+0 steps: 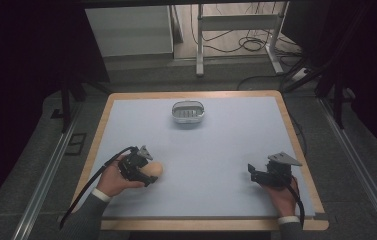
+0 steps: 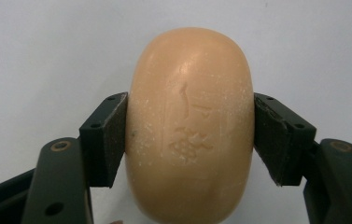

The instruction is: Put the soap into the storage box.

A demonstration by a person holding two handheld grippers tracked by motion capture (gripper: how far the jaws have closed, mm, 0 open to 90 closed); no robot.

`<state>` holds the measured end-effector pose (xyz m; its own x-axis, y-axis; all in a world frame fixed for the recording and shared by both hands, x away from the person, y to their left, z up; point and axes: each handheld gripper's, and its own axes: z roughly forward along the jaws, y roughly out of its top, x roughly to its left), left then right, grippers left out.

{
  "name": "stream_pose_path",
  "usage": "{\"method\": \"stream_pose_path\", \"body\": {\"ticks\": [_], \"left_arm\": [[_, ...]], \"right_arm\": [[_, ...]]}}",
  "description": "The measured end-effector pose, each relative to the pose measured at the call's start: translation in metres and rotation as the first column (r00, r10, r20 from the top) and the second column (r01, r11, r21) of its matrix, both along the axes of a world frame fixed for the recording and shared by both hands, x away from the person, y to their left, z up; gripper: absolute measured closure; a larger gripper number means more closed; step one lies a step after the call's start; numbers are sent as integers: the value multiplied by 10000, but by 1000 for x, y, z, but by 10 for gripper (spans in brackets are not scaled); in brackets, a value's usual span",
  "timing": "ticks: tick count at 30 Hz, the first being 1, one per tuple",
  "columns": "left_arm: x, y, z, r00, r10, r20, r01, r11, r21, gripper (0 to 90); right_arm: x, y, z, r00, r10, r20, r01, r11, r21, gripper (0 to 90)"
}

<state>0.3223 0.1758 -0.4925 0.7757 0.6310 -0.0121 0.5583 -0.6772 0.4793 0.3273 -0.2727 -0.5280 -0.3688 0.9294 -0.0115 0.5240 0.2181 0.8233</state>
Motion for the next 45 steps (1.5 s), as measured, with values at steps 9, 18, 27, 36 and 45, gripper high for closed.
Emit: {"method": "stream_pose_path", "body": {"ticks": [9,18,27,36,45], "left_arm": [[8,-6,14,9998,-99,159,103,9997,-201,325],[16,-9,23,9995,-80,289,87,9997,-226,325],[28,-15,30,9993,-52,368,63,9995,-305,326],[37,-18,37,9989,-58,472,73,9994,-324,326],[46,-18,45,9982,11,603,7,9996,-295,326]], "right_arm": [[0,0,0,10000,4,-8,-4,10000,42,96],[0,0,0,10000,0,-48,0,10000,15,96],[1,0,0,10000,-11,-64,12,10000,30,96],[1,0,0,10000,-26,-93,27,10000,76,96],[1,-1,0,9999,-32,-113,33,10000,75,96]]}}
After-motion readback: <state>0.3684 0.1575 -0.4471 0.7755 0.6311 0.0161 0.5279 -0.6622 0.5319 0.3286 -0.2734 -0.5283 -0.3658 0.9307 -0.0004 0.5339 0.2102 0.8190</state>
